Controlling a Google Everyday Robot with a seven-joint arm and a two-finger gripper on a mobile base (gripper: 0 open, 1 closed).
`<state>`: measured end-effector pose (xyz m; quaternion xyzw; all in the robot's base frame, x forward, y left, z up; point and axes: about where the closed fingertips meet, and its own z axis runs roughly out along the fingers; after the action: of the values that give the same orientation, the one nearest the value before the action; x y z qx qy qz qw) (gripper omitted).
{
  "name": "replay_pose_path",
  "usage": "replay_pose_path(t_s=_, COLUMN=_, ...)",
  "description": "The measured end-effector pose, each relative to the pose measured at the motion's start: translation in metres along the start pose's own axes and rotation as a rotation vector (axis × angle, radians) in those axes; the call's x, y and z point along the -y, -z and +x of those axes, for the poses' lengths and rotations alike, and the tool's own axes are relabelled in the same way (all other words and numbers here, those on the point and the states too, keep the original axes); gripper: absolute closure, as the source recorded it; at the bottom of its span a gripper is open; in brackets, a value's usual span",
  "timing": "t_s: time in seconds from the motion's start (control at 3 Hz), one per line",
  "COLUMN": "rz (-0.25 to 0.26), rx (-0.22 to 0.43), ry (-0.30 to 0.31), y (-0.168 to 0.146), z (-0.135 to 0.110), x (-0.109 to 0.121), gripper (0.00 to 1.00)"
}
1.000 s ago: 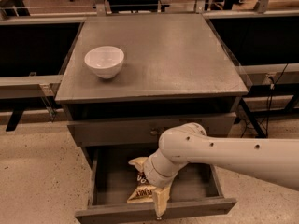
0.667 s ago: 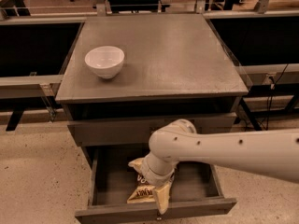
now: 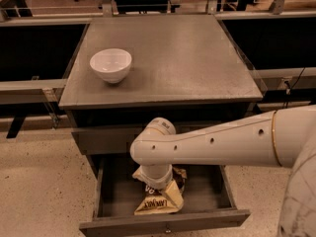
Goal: Pick brown chip bag from middle drawer and place on counter
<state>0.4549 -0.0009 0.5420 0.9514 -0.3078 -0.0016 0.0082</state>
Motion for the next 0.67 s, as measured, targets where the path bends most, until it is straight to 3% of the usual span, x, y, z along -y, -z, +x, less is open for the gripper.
replay_pose_path(t_s=0.67, rz=-0.002, rx=0.0, ry=0.017, y=-0.0028, z=0.002, x=0.0038, gripper=0.0)
